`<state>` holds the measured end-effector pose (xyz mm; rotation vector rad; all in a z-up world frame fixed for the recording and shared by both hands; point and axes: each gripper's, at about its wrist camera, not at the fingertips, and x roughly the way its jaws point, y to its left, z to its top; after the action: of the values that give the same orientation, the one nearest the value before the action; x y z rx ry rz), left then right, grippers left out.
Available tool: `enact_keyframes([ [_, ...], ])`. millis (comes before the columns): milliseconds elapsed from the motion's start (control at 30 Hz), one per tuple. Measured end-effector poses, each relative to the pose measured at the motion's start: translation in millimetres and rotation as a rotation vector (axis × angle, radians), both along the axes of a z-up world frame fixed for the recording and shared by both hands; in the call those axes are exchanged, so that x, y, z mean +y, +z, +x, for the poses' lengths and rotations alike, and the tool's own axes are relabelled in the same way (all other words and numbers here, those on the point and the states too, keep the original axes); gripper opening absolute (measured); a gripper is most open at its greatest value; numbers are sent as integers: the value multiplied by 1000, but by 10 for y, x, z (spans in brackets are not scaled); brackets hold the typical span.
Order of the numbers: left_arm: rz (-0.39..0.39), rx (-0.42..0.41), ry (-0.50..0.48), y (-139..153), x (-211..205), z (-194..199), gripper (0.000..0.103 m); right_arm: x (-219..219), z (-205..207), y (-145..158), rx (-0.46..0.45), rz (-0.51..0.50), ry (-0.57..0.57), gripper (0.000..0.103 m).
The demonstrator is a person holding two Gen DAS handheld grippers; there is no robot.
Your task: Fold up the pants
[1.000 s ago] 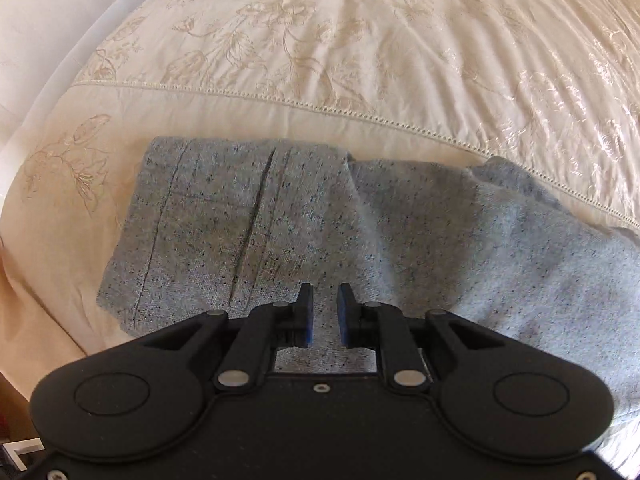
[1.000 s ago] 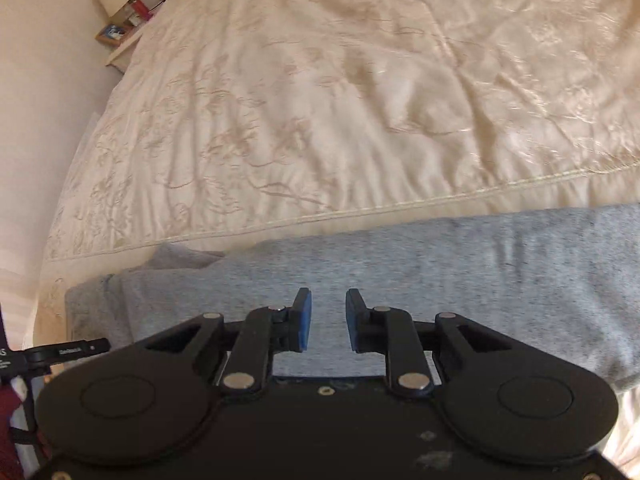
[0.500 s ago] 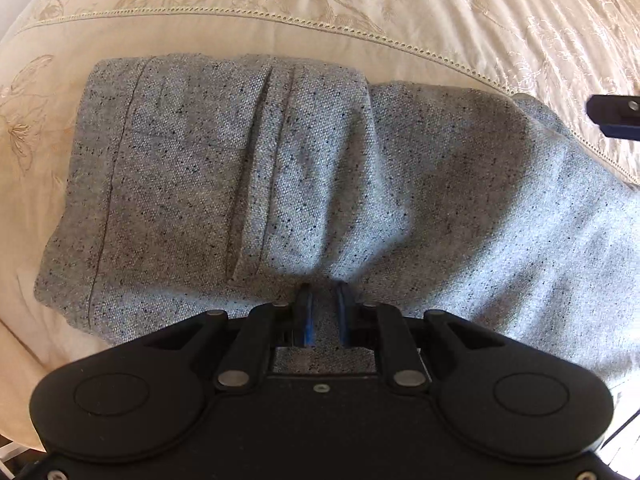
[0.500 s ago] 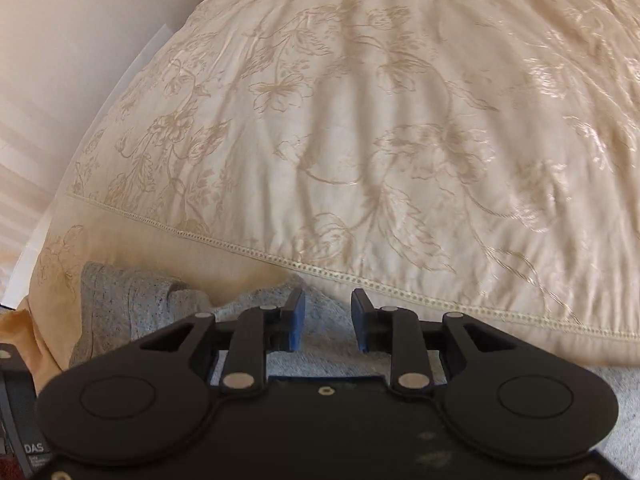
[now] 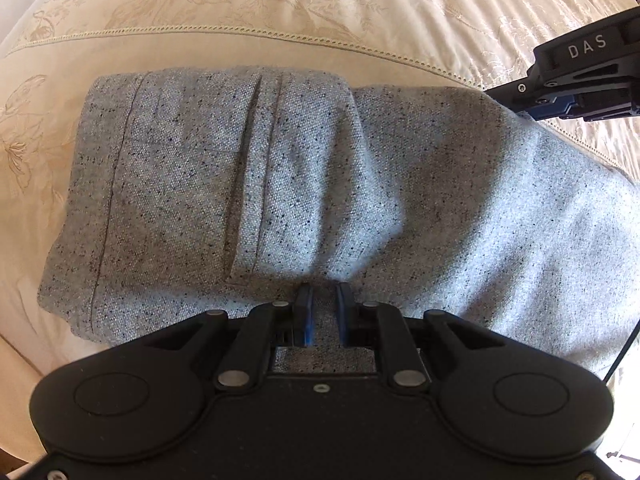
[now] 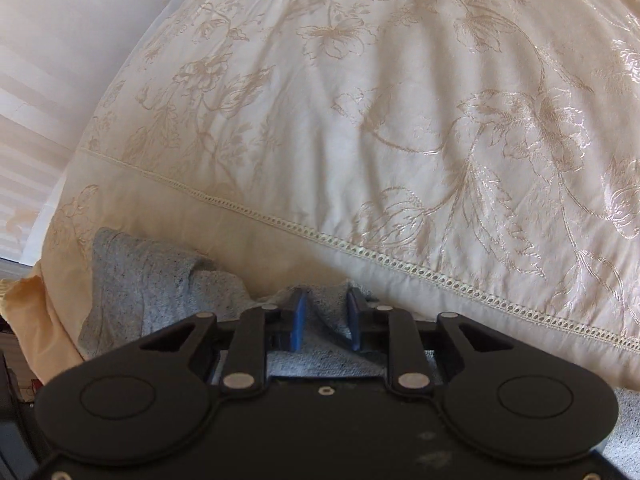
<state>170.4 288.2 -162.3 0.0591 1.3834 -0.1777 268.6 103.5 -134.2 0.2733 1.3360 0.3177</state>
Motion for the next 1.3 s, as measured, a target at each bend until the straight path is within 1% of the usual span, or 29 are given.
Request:
enact_keyframes([
  [100,-3,-11,-7,96,-25,-30,21,45,-199,172,-71,-30,49,3],
  [233,-28,-94,28,395,56,18,21,67,-547,356,-129,-15,61,3],
  [333,-34,-152,76,563,134,146,21,133,-785,386,-139,-23,73,3],
  [467,-46,-152,143,609,217,414,20,245,-988,336,-133,-44,80,3],
  [533,-66,-154,146,620,164,507,20,280,-1072,297,-132,-52,81,3],
  [600,-86,-158,106,572,-8,582,20,322,-1106,263,-134,-61,82,3],
  [633,-91,-158,78,609,-119,612,20,337,-1113,250,-137,-67,83,3],
  [733,-119,-162,-20,558,-388,593,21,389,-1136,220,-144,-78,81,3],
  [767,-127,-153,-47,507,-465,596,22,382,-1144,212,-144,-79,75,3],
  [900,-89,-79,-98,248,-619,508,22,347,-1135,184,-144,-87,54,3],
  [967,-86,-35,-98,115,-601,452,22,322,-1138,184,-138,-97,45,5],
  [1000,-101,-24,-87,74,-562,425,22,300,-1138,192,-134,-99,36,10],
  [1067,-141,-24,-62,42,-479,396,22,214,-1144,240,-145,-99,-3,13],
  [1100,-155,-22,-52,41,-448,389,22,147,-1148,276,-149,-89,-33,20],
  [1167,-172,-17,-40,45,-411,382,23,20,-1125,319,-150,-55,-101,26],
  [1233,-176,-17,-37,48,-410,388,23,-86,-1061,312,-131,-10,-152,28],
  [1300,-172,-23,-39,64,-404,371,23,-123,-948,265,-97,19,-172,29],
])
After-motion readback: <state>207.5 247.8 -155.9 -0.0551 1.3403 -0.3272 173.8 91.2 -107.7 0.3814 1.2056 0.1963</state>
